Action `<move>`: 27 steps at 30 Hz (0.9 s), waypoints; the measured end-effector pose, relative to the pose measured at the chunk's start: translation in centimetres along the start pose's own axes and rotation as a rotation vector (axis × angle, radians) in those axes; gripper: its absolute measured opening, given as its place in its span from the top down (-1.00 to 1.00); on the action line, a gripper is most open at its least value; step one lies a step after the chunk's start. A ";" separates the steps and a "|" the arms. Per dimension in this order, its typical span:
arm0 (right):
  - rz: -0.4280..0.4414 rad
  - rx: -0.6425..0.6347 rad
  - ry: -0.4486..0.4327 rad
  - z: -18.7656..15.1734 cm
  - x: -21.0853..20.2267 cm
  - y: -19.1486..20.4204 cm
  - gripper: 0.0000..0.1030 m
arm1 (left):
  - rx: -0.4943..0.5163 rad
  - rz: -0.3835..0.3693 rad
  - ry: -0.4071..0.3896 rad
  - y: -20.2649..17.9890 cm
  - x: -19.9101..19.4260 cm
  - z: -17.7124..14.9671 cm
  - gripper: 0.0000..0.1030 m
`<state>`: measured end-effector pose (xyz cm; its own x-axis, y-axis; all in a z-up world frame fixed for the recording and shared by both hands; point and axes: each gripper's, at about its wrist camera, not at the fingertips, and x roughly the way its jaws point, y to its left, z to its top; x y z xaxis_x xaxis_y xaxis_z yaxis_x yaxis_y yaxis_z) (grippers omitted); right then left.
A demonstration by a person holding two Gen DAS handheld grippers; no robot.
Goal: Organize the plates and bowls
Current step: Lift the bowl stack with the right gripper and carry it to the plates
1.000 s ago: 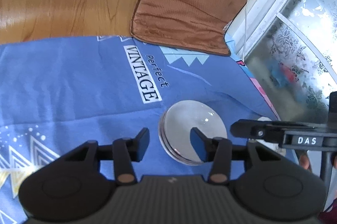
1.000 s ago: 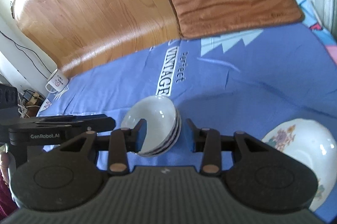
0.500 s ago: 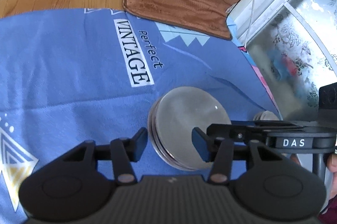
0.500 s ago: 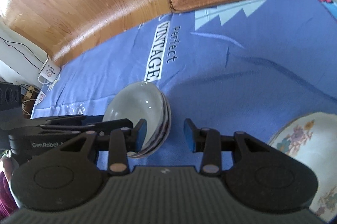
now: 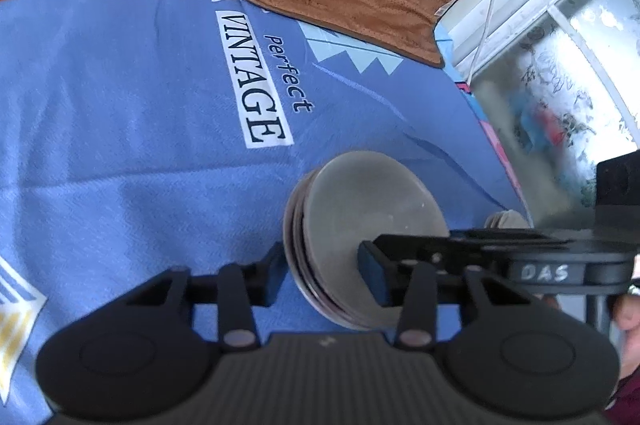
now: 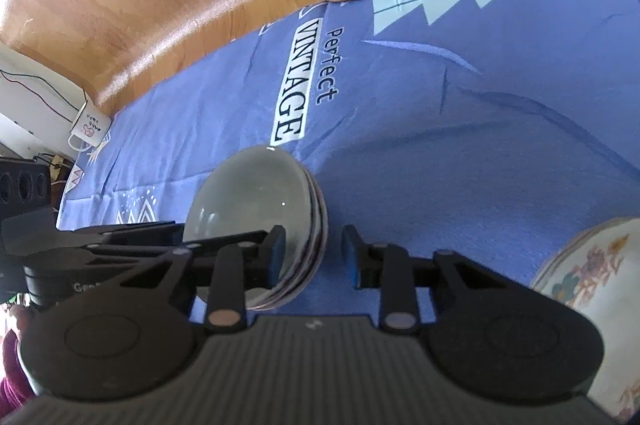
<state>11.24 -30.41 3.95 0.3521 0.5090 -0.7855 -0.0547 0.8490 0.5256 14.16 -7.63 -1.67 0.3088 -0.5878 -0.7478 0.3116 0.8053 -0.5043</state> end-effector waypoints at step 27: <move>-0.097 0.019 -0.168 -2.9 -10.0 -2.6 0.51 | 0.141 -0.092 0.012 -12.1 0.0 -0.5 0.44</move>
<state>5.14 -37.27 9.53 0.5055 0.3929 -0.7682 0.0043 0.8891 0.4576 9.96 -17.32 4.19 0.2628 -0.6566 -0.7070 0.4615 0.7290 -0.5055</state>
